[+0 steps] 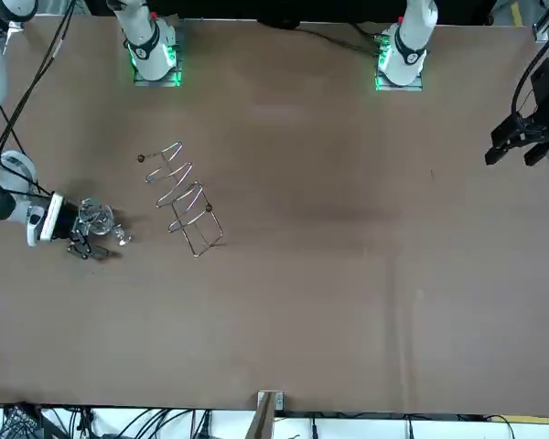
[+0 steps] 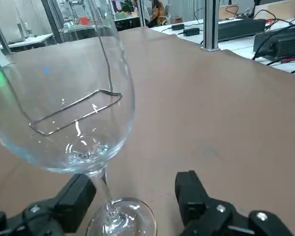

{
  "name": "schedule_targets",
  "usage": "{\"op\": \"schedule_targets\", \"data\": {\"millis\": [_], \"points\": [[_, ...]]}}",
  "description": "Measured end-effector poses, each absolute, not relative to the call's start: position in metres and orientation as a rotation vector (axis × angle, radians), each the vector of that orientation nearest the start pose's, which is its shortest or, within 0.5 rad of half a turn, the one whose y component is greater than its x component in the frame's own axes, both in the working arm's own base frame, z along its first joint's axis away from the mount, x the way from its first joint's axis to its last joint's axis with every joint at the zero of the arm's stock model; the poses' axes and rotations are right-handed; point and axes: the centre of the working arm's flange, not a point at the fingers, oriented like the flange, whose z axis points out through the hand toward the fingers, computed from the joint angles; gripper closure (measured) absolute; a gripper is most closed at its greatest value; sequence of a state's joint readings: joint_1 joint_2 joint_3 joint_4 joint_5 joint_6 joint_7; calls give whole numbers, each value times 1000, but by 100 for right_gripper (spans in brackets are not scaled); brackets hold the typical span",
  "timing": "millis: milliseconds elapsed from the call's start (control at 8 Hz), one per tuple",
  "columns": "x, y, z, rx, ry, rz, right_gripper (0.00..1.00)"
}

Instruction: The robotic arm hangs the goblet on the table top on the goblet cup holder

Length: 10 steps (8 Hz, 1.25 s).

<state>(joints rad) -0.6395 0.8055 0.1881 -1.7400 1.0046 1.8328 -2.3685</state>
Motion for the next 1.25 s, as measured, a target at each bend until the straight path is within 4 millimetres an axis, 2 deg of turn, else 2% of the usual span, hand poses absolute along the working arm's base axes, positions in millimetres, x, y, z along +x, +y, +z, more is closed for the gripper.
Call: {"op": "schedule_targets", "data": {"millis": [625, 1250], "points": [[574, -200, 118, -1741, -1252, -1056, 3], [574, -192, 107, -1728, -1251, -1069, 6]]}}
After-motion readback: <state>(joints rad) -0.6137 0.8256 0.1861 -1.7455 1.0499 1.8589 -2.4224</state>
